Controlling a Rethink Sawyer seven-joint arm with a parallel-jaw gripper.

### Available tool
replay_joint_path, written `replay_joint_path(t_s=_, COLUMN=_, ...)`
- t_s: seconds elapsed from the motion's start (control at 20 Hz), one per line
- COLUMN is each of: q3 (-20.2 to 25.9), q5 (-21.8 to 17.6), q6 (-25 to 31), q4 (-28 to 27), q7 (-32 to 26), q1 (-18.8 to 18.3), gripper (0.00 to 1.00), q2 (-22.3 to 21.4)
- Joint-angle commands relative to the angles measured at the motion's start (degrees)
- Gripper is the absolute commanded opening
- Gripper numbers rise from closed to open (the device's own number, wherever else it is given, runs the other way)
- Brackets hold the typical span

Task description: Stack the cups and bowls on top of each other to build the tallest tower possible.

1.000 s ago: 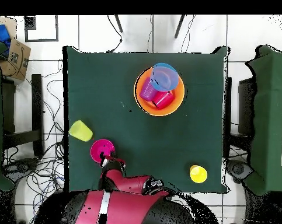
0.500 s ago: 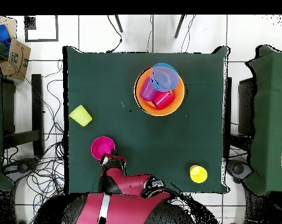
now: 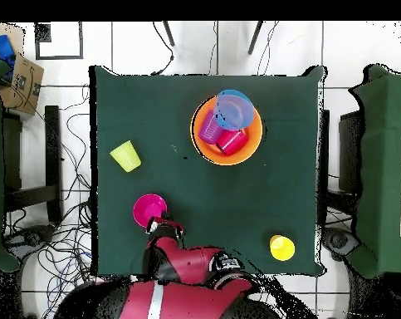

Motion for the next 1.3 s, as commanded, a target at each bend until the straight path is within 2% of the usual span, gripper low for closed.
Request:
replay_joint_path(t_s=0.05, q3=6.5, q5=-2.7, q6=12.7, q4=-4.3, q7=2.1, q1=-3.6, gripper=0.0, q2=-4.6)
replay_joint_path(t_s=0.2, q3=9.7, q5=-3.4, q6=18.2, q4=-2.2, q7=1.5, q1=-7.1, gripper=0.0, q2=-10.0)
replay_joint_path(t_s=0.3, q3=13.4, q5=-3.6, q6=23.0, q4=-0.7, q7=0.8, q1=-10.7, gripper=0.0, q2=-14.2)
replay_joint_path(t_s=0.4, q3=17.9, q5=-2.9, q6=28.1, q4=0.9, q7=-0.2, q1=-14.8, gripper=0.0, q2=-18.6)
replay_joint_path(t_s=0.55, q3=21.7, q5=-1.1, q6=32.4, q4=2.4, q7=-0.9, q1=-18.0, gripper=0.0, q2=-22.6)
replay_joint_path(t_s=0.95, q3=21.7, q5=-4.0, q6=32.0, q4=-0.9, q7=-1.6, q1=-19.9, gripper=0.0, q2=-20.2)
replay_joint_path(t_s=1.05, q3=21.4, q5=-3.9, q6=31.9, q4=-0.3, q7=-1.0, q1=-19.3, gripper=0.0, q2=-20.9)
replay_joint_path(t_s=1.3, q3=20.2, q5=-4.3, q6=31.0, q4=-1.3, q7=-0.7, q1=-18.2, gripper=0.0, q2=-19.7)
